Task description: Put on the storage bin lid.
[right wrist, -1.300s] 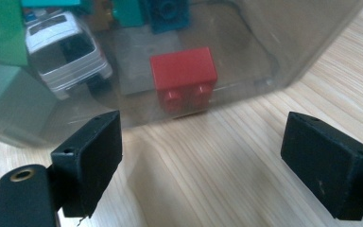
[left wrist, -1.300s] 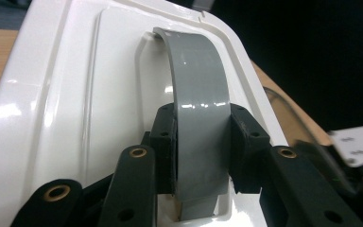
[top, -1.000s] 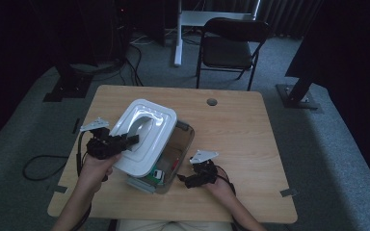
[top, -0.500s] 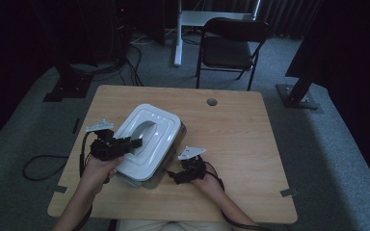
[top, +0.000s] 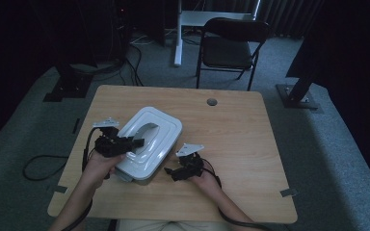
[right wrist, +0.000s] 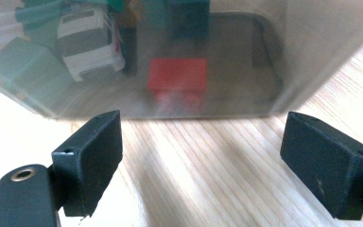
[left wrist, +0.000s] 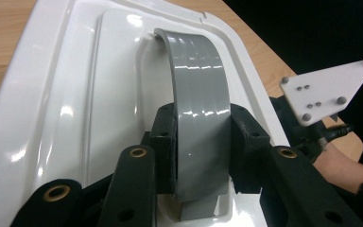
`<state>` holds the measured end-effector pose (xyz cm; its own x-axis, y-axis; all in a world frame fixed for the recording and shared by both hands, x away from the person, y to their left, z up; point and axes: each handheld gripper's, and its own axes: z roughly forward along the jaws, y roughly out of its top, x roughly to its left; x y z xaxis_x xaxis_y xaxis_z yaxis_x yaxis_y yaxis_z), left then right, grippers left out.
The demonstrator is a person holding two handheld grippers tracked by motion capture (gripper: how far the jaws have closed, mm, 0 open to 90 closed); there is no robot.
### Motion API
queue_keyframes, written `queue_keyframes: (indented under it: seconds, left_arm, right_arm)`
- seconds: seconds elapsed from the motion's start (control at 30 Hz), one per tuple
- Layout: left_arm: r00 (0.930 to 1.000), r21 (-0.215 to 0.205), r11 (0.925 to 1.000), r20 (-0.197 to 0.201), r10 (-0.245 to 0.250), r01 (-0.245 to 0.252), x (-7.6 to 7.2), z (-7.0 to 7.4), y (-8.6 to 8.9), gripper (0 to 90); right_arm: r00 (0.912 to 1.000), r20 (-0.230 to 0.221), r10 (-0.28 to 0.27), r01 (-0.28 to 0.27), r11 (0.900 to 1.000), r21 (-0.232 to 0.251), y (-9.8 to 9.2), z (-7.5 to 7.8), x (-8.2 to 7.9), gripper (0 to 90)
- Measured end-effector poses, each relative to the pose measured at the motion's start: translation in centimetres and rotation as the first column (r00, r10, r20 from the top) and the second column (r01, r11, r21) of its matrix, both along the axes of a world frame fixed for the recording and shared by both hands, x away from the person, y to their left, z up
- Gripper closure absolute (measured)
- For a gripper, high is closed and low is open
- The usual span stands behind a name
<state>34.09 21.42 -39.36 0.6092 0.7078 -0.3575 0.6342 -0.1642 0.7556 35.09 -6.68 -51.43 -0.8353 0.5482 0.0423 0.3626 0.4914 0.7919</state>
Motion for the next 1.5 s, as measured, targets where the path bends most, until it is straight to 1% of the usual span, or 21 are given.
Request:
queue_keyframes:
  seconds: [0.1, 0.13, 0.4, 0.5, 0.63, 0.73, 0.8, 0.9, 0.93, 1.0, 1.07, 1.1, 1.13, 1.2, 1.23, 1.27, 1.3, 1.33, 1.37, 1.4, 1.5]
  left_arm:
    - [1.0000, 0.010, 0.9999, 0.001, -0.009, 0.009, 0.2, 0.0, -0.1, 68.1]
    - [0.9998, 0.029, 0.9994, -0.003, -0.018, 0.018, 0.5, -0.1, -0.1, 68.0]
    - [0.9998, -0.008, 0.9998, -0.011, -0.019, 0.019, 0.8, -0.7, 0.5, 67.9]
    - [0.9998, -0.001, 0.9998, -0.005, -0.021, 0.021, 0.7, -0.7, 0.5, 67.8]
    - [0.9997, 0.005, 0.9997, 0.010, -0.024, 0.024, 0.6, -0.8, 0.5, 67.6]
    - [0.9993, 0.012, 0.9994, 0.017, -0.034, 0.034, 0.7, -0.8, 0.5, 67.1]
    - [0.9991, 0.015, 0.9992, 0.021, -0.037, 0.036, 0.7, -0.8, 0.7, 66.6]
    - [0.9993, 0.023, 0.9993, 0.025, -0.029, 0.028, 0.9, -0.8, 0.9, 64.6]
    - [0.9993, 0.023, 0.9993, 0.025, -0.029, 0.028, 0.9, -0.7, 0.9, 64.6]
    - [0.9995, 0.006, 0.9998, 0.023, -0.020, 0.020, 1.0, -0.9, 1.2, 64.0]
    - [0.9994, 0.007, 0.9996, 0.024, -0.026, 0.026, 1.0, -1.0, 1.3, 63.4]
    - [0.9987, 0.018, 0.9994, 0.043, -0.029, 0.029, 0.8, -1.0, 1.1, 63.3]
    - [0.9983, 0.022, 0.9992, 0.046, -0.034, 0.033, 0.7, -1.0, 1.1, 62.8]
    - [0.9979, 0.027, 0.9987, 0.047, -0.045, 0.044, 0.5, -0.9, 0.7, 58.7]
    - [0.9977, 0.026, 0.9986, 0.048, -0.047, 0.046, 0.4, -0.8, 0.6, 55.1]
    - [0.9975, 0.022, 0.9990, 0.058, -0.040, 0.039, 0.3, -0.8, 0.6, 48.9]
    - [0.9977, 0.020, 0.9993, 0.060, -0.033, 0.031, 0.3, -0.7, 0.6, 45.4]
    - [0.9974, 0.022, 0.9991, 0.062, -0.037, 0.036, 0.3, -0.6, 0.8, 44.3]
    - [0.9967, 0.015, 0.9990, 0.070, -0.042, 0.041, 0.2, -0.5, 1.0, 39.4]
    - [0.9969, 0.012, 0.9995, 0.072, -0.031, 0.030, 0.2, -0.5, 1.1, 32.8]
    - [0.9965, 0.003, 1.0000, 0.083, 0.002, -0.002, 0.0, -0.1, 1.9, 27.2]
  right_arm:
    - [1.0000, 0.000, -0.008, 0.008, 1.000, 0.005, -0.2, 0.0, -0.1, 13.2]
    - [0.9999, 0.000, -0.013, 0.013, 1.000, 0.001, -0.9, 0.0, -0.2, 13.2]
    - [0.9997, -0.001, -0.026, 0.026, 1.000, 0.005, -2.4, 0.3, -0.6, 13.2]
    - [0.9995, 0.004, -0.033, 0.033, 0.999, -0.001, -2.8, 0.3, -0.7, 13.2]
    - [0.9991, -0.005, -0.042, 0.042, 0.999, 0.014, -3.4, 0.4, -0.7, 13.2]
    - [0.9988, -0.002, -0.049, 0.049, 0.999, 0.009, -3.6, 0.3, -0.8, 13.2]
    - [0.9985, -0.011, -0.054, 0.054, 0.998, 0.015, -3.8, 0.3, -0.7, 13.2]
    - [0.9983, -0.011, -0.057, 0.058, 0.998, 0.018, -4.0, 0.3, -0.7, 13.2]
    - [0.9984, -0.012, -0.056, 0.056, 0.998, 0.020, -4.0, 0.4, -0.7, 13.2]
    - [0.9983, -0.011, -0.057, 0.057, 0.998, 0.018, -4.1, 0.3, -0.7, 13.2]
    - [0.9982, -0.014, -0.058, 0.058, 0.998, 0.022, -4.1, 0.3, -0.7, 13.2]
    - [0.9983, -0.017, -0.056, 0.056, 0.998, 0.022, -4.1, 0.3, -0.7, 13.2]
    - [0.9985, -0.014, -0.053, 0.053, 0.998, 0.016, -4.0, 0.2, -0.7, 13.2]
    - [0.9987, -0.015, -0.048, 0.048, 0.999, 0.016, -4.0, 0.2, -0.7, 13.2]
    - [0.9989, -0.017, -0.044, 0.044, 0.999, 0.017, -3.9, 0.3, -0.7, 13.2]
    - [0.9989, -0.015, -0.045, 0.045, 0.999, 0.016, -3.9, 0.3, -0.8, 13.2]
    - [0.9990, -0.012, -0.043, 0.043, 0.999, 0.014, -3.9, 0.4, -0.8, 13.2]
    - [0.9991, -0.012, -0.041, 0.041, 0.999, 0.015, -3.9, 0.5, -0.8, 13.2]
    - [0.9992, -0.005, -0.040, 0.040, 0.999, 0.014, -4.0, 0.6, -0.8, 13.2]
    - [0.9990, -0.003, -0.044, 0.044, 0.999, 0.013, -4.1, 0.6, -0.8, 13.3]
    - [0.9988, 0.002, -0.049, 0.049, 0.999, 0.019, -4.4, 0.8, -0.7, 13.3]
